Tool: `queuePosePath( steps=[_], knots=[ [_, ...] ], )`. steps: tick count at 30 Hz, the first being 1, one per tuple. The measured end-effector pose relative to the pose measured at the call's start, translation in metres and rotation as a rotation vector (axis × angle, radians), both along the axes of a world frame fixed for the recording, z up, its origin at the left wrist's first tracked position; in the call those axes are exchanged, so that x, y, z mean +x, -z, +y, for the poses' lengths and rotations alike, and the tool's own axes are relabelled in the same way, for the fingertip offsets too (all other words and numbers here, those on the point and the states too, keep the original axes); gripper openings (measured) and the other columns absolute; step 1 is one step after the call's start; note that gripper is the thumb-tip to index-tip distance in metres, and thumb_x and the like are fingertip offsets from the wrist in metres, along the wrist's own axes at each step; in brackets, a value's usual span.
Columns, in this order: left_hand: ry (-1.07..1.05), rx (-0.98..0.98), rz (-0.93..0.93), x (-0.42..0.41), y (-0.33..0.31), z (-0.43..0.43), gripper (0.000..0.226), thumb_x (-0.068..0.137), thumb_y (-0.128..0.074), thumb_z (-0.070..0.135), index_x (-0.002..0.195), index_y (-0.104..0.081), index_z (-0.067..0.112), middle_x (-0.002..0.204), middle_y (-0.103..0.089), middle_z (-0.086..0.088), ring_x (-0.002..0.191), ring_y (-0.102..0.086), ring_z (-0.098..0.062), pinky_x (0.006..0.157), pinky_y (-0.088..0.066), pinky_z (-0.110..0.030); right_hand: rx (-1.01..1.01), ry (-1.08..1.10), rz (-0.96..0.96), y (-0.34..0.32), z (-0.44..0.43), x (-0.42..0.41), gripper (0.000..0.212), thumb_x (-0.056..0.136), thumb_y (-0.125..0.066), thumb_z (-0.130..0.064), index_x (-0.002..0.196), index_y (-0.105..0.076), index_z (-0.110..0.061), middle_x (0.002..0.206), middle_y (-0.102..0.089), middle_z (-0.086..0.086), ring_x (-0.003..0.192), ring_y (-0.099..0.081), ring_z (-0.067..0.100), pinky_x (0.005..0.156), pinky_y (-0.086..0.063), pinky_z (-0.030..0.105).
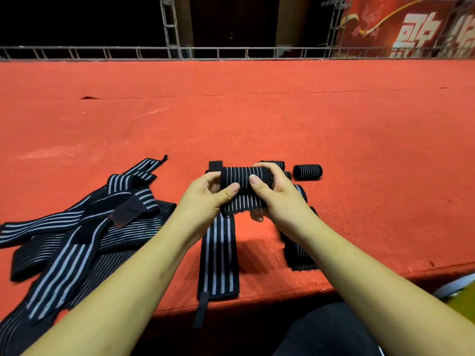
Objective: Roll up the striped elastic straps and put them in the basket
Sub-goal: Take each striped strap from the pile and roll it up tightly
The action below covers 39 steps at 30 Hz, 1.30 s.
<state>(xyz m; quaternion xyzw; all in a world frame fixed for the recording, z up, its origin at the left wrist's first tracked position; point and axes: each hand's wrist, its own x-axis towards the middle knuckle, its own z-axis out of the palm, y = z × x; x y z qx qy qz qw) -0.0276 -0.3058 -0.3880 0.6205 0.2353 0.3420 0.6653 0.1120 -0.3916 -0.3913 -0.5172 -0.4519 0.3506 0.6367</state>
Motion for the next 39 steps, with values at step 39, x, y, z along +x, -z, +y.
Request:
queuePosePath(
  steps=[39],
  knots=[
    [0.118, 0.940, 0.884, 0.295, 0.081, 0.065, 0.054, 0.084, -0.076, 0.037, 0.128, -0.063, 0.010, 0.125, -0.067, -0.011, 0.115, -0.061, -0.024, 0.093, -0.044, -0.028, -0.369, 0.581, -0.189, 0.112, 0.041, 0.269, 0.029, 0.090, -0.064, -0.005, 0.117, -0.062, -0.014, 0.110, -0.066, 0.009, 0.090, -0.063, 0.020, 0.086, -0.053, 0.037]
  ],
)
